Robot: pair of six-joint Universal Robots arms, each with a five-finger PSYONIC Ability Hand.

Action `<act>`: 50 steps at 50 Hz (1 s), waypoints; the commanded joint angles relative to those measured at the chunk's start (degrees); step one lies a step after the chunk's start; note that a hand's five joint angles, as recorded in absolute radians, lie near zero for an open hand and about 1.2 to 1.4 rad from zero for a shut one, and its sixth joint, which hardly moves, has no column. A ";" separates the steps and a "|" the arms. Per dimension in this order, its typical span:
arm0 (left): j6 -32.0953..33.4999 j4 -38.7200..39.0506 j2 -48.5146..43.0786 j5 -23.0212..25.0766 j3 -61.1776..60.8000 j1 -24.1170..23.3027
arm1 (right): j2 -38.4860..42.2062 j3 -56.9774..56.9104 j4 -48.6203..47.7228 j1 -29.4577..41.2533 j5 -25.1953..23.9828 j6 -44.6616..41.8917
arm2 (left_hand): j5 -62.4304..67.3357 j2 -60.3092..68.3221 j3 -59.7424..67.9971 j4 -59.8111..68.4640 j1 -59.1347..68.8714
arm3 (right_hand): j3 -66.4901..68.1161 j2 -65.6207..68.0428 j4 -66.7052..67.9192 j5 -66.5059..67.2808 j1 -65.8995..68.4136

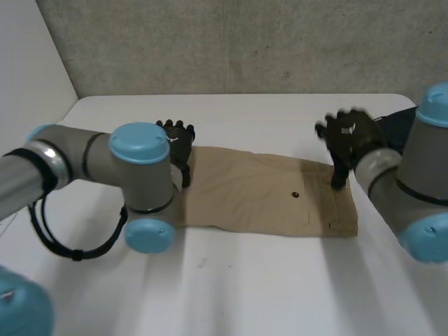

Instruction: Fold the laundry.

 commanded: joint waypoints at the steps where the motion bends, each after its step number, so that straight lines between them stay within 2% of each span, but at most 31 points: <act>1: 0.08 3.69 10.66 3.45 -15.96 0.25 | -2.04 10.47 4.33 -3.56 -6.94 5.24 | -2.82 -1.73 -2.18 -1.61 -1.14 | 2.02 1.81 1.01 0.74 2.80; 7: 0.08 9.94 16.91 6.53 -25.47 0.34 | -1.95 16.56 -5.60 -6.39 -9.50 7.63 | -2.82 -1.73 -2.18 -1.61 -1.14 | 14.67 14.45 13.65 13.38 15.45; 13: -0.01 14.25 19.73 6.89 -30.22 0.25 | 1.64 17.71 -12.90 -7.62 -9.68 7.72 | -2.82 -1.73 -2.18 -1.61 -1.14 | 20.40 20.19 19.39 19.12 21.18; 25: -0.01 14.43 19.38 6.80 -31.02 0.08 | 7.89 14.63 -13.52 -8.76 -10.73 7.72 | -2.82 -1.73 -2.18 -1.61 -1.14 | 25.77 25.56 24.76 24.49 26.55; 27: -0.01 14.43 19.38 6.80 -31.02 -0.01 | 8.15 14.45 -13.43 -8.85 -10.82 7.63 | -2.82 -1.73 -2.18 -1.61 -1.14 | 37.15 36.93 36.13 35.87 37.93; 28: -0.09 14.43 19.38 6.80 -31.11 -0.01 | 8.07 14.63 -13.61 -9.02 -10.47 7.63 | -2.82 -1.73 -2.18 -1.61 -1.14 | 61.21 60.99 60.19 59.92 61.98; 29: -0.01 14.43 19.47 6.80 -31.20 0.07 | 7.89 14.80 -13.87 -9.20 -10.38 7.72 | -2.82 -1.73 -2.18 -1.61 -1.14 | 67.55 67.33 66.53 66.26 68.33; 39: -0.09 14.43 20.87 6.19 -32.07 0.25 | 2.71 15.68 -12.65 -14.99 -10.47 5.44 | -2.82 -1.73 -2.18 -1.61 -1.14 | 67.61 67.40 66.60 66.33 68.39; 43: -0.09 14.08 22.28 6.10 -32.69 0.25 | 0.42 15.42 -9.31 -20.62 -10.64 -1.05 | -2.82 -1.73 -2.18 -1.61 -1.14 | 67.61 67.40 66.60 66.33 68.39; 44: -0.01 13.99 22.80 6.10 -33.04 0.25 | 0.33 14.90 -7.56 -22.28 -10.56 -4.99 | -2.82 -1.73 -2.18 -1.61 -1.14 | 67.61 67.40 66.60 66.33 68.39; 48: -0.01 13.99 23.86 6.10 -34.09 0.16 | -0.28 12.18 -4.04 -24.84 -9.59 -15.10 | -2.82 -1.73 -2.18 -1.61 -1.14 | 67.61 67.40 66.60 66.33 68.39; 50: -0.01 13.99 24.21 6.10 -34.45 0.16 | -0.37 11.21 -3.59 -24.50 -9.24 -17.50 | -2.82 -1.73 -2.18 -1.61 -1.14 | 67.61 67.40 66.60 66.33 68.39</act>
